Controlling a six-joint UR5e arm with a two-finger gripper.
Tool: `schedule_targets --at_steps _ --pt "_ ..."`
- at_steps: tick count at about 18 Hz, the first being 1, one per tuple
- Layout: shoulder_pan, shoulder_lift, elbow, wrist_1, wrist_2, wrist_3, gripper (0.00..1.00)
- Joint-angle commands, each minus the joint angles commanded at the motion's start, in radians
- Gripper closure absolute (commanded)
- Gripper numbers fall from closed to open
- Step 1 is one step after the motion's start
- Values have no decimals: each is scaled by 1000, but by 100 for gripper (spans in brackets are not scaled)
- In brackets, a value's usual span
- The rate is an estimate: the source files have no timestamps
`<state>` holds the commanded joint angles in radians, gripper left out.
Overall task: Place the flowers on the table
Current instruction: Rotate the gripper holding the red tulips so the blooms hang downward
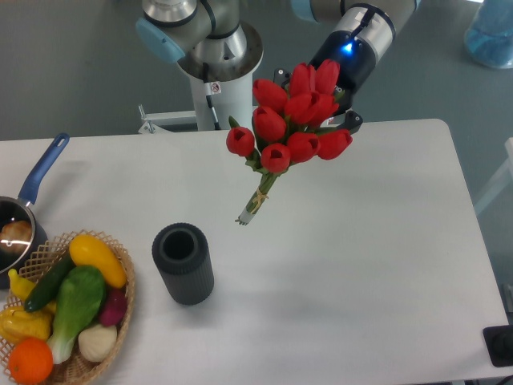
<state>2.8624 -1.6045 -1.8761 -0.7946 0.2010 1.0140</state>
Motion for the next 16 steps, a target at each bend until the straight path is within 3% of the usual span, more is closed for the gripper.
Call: schedule_targets --at_steps 6,16 --pt "0 3 11 -3 6 -20 66" --pt "-17 18 63 -3 300 -29 66"
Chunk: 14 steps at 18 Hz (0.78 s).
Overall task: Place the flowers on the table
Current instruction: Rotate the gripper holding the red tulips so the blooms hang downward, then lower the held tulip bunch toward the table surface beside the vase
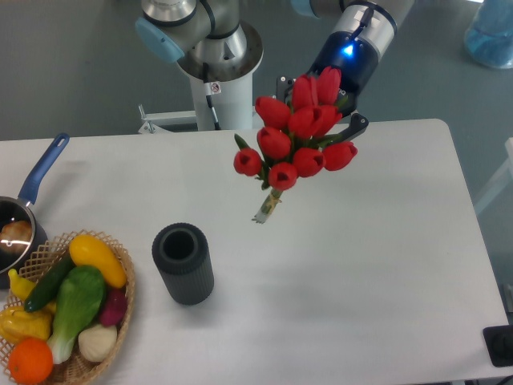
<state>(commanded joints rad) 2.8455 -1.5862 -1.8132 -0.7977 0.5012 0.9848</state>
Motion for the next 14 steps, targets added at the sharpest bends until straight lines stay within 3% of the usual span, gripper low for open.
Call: schedule_targets --at_steps 7,10,14 --pt "-41 -32 12 -3 406 9 66" --pt "-78 -49 11 -35 552 9 66" --pt "-141 -89 14 -37 768 12 66"
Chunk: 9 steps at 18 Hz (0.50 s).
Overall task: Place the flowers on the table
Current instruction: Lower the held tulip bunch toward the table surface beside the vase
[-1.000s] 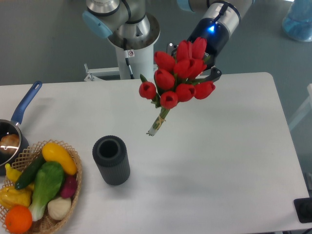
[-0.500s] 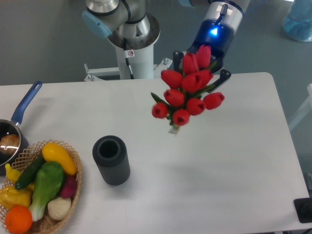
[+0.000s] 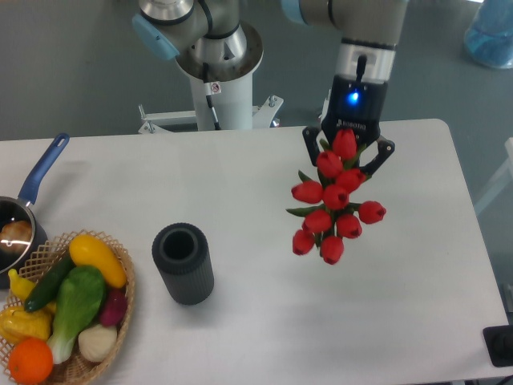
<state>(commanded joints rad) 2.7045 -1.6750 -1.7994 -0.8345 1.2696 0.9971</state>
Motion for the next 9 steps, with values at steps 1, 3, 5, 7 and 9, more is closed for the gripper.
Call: schedule_targets --at_steps 1,3,5,7,9 --pt "-5 -9 -2 2 52 0 66" --pt "-28 -32 -2 2 132 0 66" --pt "-46 -57 -2 2 192 0 66" --pt "-63 -83 -3 2 255 0 66" --pt "-89 -118 0 5 307 -3 66"
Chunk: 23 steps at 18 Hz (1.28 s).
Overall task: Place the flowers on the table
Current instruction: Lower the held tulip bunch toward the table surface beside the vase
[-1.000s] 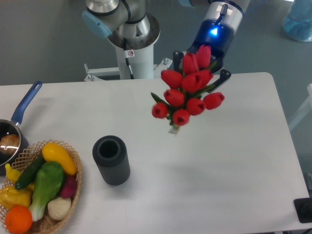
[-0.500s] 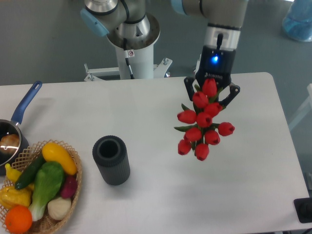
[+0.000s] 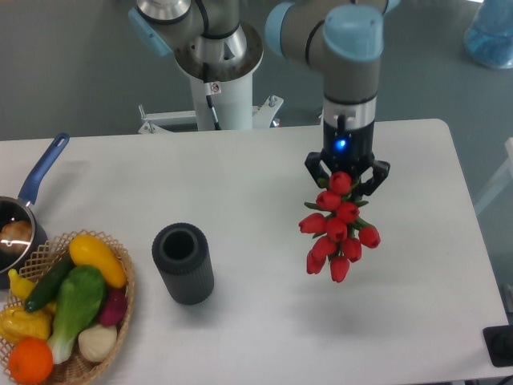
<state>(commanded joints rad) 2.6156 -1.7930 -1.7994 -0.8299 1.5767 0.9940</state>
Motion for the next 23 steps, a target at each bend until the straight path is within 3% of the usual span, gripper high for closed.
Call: schedule_targets --at_steps 9,15,23 --pt "-58 -107 20 8 115 -9 65" --pt "-84 -169 48 6 124 -9 65" --pt "-95 -203 52 8 123 -8 62"
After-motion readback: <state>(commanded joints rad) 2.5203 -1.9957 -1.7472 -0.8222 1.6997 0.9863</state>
